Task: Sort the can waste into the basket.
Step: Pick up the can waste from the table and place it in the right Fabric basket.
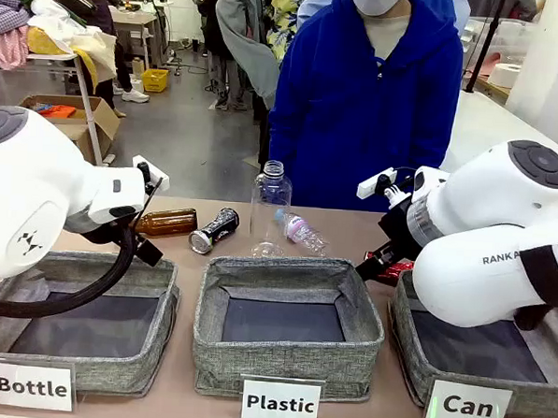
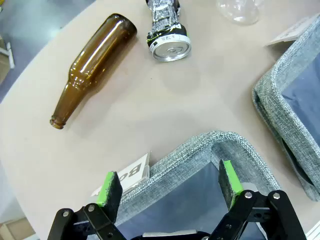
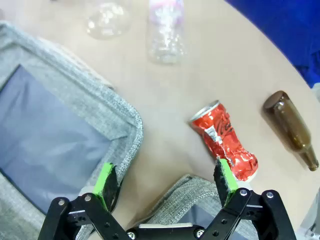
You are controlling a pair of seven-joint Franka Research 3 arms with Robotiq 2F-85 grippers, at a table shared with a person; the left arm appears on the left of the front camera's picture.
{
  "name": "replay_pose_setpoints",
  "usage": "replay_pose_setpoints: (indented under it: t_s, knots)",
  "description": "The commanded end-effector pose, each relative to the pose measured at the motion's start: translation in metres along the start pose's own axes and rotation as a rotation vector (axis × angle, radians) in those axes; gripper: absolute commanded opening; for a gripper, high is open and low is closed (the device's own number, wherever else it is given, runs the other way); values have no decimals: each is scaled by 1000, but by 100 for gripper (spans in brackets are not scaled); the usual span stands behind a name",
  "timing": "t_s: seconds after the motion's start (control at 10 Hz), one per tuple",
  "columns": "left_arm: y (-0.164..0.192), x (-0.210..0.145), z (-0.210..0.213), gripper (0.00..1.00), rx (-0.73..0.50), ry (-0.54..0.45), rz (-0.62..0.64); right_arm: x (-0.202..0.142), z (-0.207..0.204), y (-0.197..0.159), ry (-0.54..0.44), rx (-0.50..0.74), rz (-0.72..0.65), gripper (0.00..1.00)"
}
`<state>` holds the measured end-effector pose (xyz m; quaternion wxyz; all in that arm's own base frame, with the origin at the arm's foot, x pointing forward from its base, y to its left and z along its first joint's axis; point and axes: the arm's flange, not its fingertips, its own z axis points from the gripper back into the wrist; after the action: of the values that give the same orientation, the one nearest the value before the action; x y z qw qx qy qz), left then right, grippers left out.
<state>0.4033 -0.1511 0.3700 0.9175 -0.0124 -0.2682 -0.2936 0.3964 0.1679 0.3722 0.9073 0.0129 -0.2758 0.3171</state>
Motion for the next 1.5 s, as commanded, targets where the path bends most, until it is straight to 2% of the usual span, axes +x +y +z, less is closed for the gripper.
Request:
replay_pose_setpoints:
  t_s: [0.0, 1.3, 1.4]
  knots:
    - [0, 0, 0, 100, 0, 0, 0, 0, 0, 0, 0, 0, 0, 100]
    - [0, 0, 0, 100, 0, 0, 1, 0, 0, 0, 0, 0, 1, 100]
    - [-9, 12, 34, 100, -43, 87, 23, 8, 31, -2, -69, 17, -12, 100]
